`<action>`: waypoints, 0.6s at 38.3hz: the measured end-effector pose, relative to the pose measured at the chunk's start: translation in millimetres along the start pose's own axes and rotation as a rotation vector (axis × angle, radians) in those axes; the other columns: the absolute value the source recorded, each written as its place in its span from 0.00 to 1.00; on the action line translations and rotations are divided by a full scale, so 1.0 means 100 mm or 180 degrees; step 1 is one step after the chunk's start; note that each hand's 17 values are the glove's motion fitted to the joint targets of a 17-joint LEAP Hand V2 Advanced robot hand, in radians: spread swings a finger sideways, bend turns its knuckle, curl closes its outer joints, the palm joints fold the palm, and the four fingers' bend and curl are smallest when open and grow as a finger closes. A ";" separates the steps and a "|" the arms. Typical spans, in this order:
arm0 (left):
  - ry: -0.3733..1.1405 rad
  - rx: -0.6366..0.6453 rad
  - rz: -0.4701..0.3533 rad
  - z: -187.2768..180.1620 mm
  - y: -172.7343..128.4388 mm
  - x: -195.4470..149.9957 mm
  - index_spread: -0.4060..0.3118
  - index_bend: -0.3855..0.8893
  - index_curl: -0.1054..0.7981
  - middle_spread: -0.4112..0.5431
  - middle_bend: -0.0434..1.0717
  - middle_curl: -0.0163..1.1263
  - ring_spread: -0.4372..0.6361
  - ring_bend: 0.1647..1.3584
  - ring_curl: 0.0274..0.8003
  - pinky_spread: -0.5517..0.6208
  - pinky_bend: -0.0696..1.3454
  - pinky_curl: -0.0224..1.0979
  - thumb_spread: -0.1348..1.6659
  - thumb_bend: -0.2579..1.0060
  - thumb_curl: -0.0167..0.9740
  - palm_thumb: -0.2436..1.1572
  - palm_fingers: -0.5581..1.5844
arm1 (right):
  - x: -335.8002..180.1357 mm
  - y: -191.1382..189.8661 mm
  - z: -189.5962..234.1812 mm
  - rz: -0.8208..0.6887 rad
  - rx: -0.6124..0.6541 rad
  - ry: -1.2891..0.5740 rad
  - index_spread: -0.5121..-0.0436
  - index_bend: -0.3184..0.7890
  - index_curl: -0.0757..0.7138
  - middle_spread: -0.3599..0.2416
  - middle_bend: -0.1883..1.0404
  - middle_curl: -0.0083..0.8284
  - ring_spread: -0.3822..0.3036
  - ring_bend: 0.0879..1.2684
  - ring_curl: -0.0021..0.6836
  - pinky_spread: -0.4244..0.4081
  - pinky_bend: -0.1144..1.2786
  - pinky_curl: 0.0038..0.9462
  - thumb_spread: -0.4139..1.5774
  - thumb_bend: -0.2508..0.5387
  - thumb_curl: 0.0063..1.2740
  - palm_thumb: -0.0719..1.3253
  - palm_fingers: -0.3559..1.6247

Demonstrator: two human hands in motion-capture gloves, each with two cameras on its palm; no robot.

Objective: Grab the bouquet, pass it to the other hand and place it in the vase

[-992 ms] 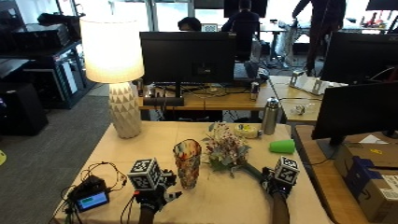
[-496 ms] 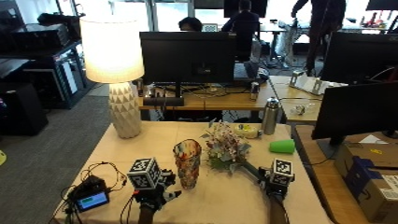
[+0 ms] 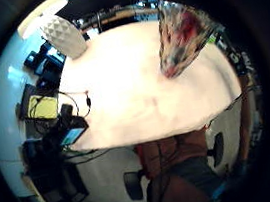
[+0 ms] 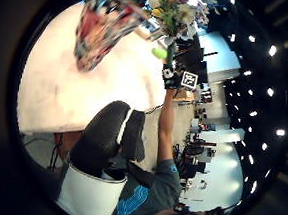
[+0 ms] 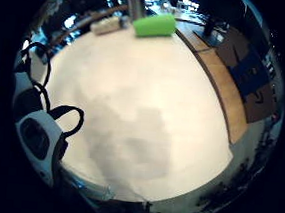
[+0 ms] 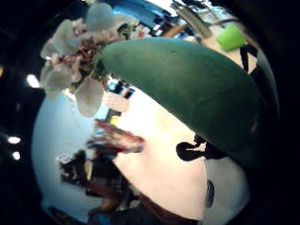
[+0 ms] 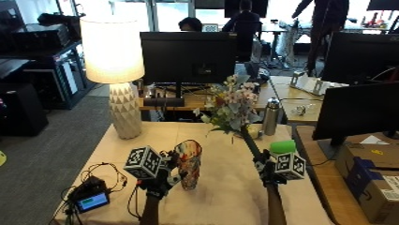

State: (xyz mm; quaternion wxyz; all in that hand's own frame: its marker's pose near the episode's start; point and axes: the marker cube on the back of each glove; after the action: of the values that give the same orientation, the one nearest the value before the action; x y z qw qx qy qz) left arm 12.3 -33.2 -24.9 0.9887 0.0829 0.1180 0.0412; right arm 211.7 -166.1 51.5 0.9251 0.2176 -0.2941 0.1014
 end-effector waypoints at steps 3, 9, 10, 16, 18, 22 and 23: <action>0.0319 0.0355 0.0109 -0.14 -0.09 0.19 0.42 0.41 0.42 0.48 0.25 0.33 0.74 0.36 0.30 0.93 0.20 0.30 0.65 0.18 0.32 0.32 0.37 | -0.31 0.00 -0.14 -0.0127 0.0094 -0.0508 0.52 0.46 0.60 0.30 0.76 0.71 0.29 0.79 0.84 0.20 0.65 0.52 0.62 0.29 0.43 0.72 0.87; 0.1329 0.0736 0.0520 -0.30 -0.33 0.58 0.39 0.45 0.45 0.44 0.24 0.32 0.65 0.34 0.30 0.87 0.22 0.31 0.65 0.19 0.32 0.33 0.46 | -0.88 0.09 -0.24 -0.0363 0.0086 -0.1478 0.52 0.46 0.64 0.30 0.77 0.72 0.29 0.80 0.84 0.20 0.66 0.53 0.61 0.29 0.45 0.72 0.86; 0.1522 0.0706 0.0616 -0.30 -0.39 0.63 0.39 0.45 0.46 0.44 0.23 0.32 0.63 0.34 0.30 0.86 0.22 0.31 0.65 0.19 0.32 0.33 0.47 | -0.96 0.12 -0.24 -0.0377 0.0057 -0.1619 0.52 0.46 0.64 0.30 0.77 0.73 0.29 0.80 0.85 0.20 0.66 0.53 0.61 0.29 0.45 0.72 0.86; 0.2467 0.0220 0.0835 -0.23 -0.68 0.97 0.37 0.44 0.48 0.39 0.22 0.33 0.56 0.32 0.31 0.82 0.21 0.32 0.65 0.19 0.32 0.35 0.52 | -1.38 0.26 -0.15 -0.0660 -0.0180 -0.2396 0.52 0.46 0.67 0.31 0.77 0.73 0.29 0.81 0.85 0.20 0.66 0.53 0.61 0.29 0.46 0.72 0.86; 0.2524 0.0153 0.0793 -0.20 -0.79 1.09 0.38 0.40 0.47 0.38 0.22 0.34 0.55 0.33 0.32 0.81 0.22 0.33 0.64 0.20 0.33 0.37 0.52 | -1.50 0.30 -0.09 -0.0858 -0.0231 -0.2614 0.52 0.46 0.68 0.31 0.77 0.74 0.29 0.81 0.85 0.20 0.66 0.53 0.60 0.28 0.47 0.72 0.86; 0.2495 0.0107 0.0793 -0.13 -0.97 1.27 0.40 0.37 0.45 0.37 0.23 0.35 0.53 0.33 0.33 0.79 0.23 0.34 0.64 0.20 0.35 0.40 0.51 | -1.71 0.40 0.01 -0.1181 -0.0312 -0.2926 0.52 0.46 0.69 0.31 0.78 0.74 0.29 0.81 0.85 0.20 0.67 0.54 0.60 0.28 0.47 0.71 0.86; 0.2510 0.0071 0.0777 -0.12 -0.99 1.31 0.41 0.36 0.44 0.37 0.24 0.35 0.52 0.33 0.34 0.79 0.23 0.34 0.64 0.20 0.35 0.41 0.51 | -1.75 0.44 0.03 -0.1149 -0.0369 -0.2984 0.52 0.46 0.69 0.31 0.78 0.74 0.29 0.81 0.85 0.20 0.67 0.54 0.60 0.29 0.47 0.71 0.86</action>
State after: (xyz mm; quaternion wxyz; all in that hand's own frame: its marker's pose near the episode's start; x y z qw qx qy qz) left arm 142.4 -115.8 -83.3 0.8546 0.0848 0.4775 0.1856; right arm 55.2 -139.0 -34.1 0.7069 0.2354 -0.6408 -0.1852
